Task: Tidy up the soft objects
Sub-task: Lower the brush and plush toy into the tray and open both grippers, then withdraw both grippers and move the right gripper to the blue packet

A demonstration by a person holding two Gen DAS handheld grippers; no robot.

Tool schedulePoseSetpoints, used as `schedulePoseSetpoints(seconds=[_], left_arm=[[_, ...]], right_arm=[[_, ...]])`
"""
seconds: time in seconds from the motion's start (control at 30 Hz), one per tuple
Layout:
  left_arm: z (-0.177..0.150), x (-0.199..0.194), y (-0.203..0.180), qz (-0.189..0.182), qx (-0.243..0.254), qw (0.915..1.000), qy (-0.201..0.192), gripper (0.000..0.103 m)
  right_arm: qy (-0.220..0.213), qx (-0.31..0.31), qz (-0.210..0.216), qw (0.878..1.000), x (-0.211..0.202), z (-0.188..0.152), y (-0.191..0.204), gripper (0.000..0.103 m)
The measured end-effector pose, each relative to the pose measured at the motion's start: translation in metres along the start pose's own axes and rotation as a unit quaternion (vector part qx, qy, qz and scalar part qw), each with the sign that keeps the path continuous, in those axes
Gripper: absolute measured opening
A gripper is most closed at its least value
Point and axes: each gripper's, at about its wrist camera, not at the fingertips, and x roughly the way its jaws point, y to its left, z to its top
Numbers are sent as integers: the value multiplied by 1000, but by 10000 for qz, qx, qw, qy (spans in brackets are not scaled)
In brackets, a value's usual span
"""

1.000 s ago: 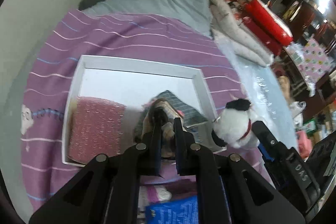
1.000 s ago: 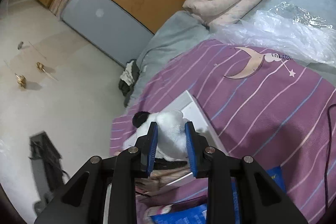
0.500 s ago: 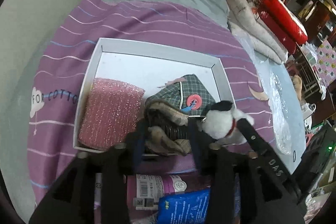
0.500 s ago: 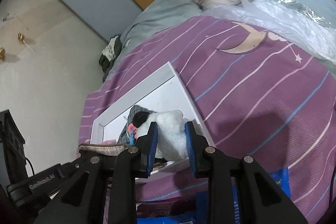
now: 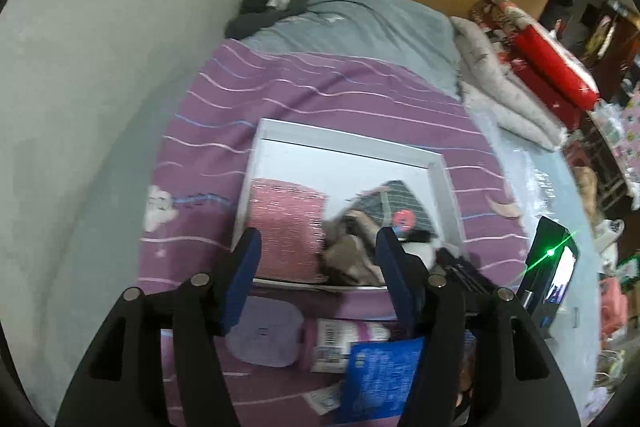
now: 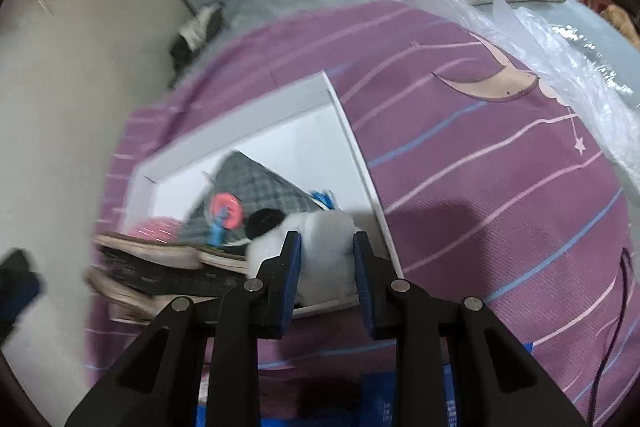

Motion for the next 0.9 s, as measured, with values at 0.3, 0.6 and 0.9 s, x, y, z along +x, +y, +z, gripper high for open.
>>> schedulePoseSetpoints(seconds=[0.3,0.6,0.9], left_arm=[[3,7,16,-39,-261,9996,139,61],[0,13,12,-35,-94,9995,303,61],[-5,1,4,99,136,9996,232,61]], right_arm=[[-195,-270,-613,9976,0,-4,12,25],[-289,226,-151,9992,-21,-2,-4,29],[-189,771,799,9936,-54,0,-15,72]])
